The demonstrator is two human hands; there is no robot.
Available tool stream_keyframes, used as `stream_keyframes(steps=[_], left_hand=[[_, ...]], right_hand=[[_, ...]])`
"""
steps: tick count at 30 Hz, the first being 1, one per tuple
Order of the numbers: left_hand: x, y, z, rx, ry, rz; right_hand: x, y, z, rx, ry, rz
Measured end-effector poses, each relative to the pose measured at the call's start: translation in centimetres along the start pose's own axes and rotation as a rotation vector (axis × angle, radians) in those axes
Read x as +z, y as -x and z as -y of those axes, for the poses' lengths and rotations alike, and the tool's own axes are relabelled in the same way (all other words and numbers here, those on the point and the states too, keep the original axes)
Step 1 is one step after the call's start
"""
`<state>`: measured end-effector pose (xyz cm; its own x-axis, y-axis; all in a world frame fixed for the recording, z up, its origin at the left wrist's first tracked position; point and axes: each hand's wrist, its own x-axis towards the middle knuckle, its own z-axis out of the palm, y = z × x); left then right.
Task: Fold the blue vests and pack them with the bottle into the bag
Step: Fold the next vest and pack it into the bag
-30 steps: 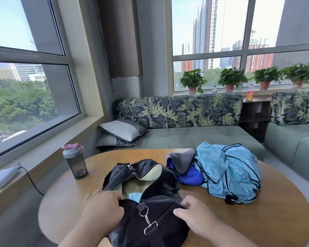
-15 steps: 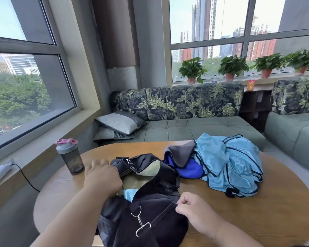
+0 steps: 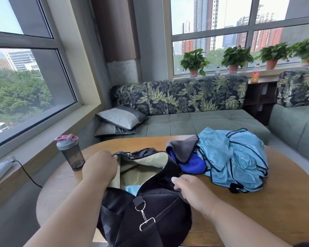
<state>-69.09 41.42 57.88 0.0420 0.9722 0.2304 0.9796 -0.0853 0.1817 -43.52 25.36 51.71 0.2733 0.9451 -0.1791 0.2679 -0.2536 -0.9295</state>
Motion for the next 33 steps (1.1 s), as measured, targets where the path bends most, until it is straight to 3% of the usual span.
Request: stream_keyframes(steps=[8, 16, 20, 24, 27, 30, 33], left_hand=[[-0.2, 1.2, 0.1, -0.074, 0.205, -0.063], [-0.9, 1.5, -0.7, -0.123, 0.302, -0.134], [-2.6, 0.3, -1.4, -0.097, 0.337, -0.143], [-4.3, -1.1, -2.4, -0.056, 0.396, -0.277], [-4.2, -2.1, -2.4, -0.074, 0.391, -0.264], [-3.3, -3.3, -1.9, -0.053, 0.287, -0.145], [-2.6, -3.6, -1.3, -0.029, 0.199, -0.037]], right_hand=[[0.7, -3.0, 4.4, -0.047, 0.109, -0.232], [0.6, -5.7, 6.4, -0.045, 0.600, -0.114], [-0.2, -5.1, 7.4, -0.104, 0.142, -0.333], [-0.4, -3.7, 8.0, -0.197, -0.040, -0.453], [-0.1, -3.3, 7.7, -0.200, -0.093, -0.408], [0.6, -3.9, 6.5, -0.120, -0.049, -0.283], [1.4, -5.0, 5.0, -0.089, 0.025, -0.281]])
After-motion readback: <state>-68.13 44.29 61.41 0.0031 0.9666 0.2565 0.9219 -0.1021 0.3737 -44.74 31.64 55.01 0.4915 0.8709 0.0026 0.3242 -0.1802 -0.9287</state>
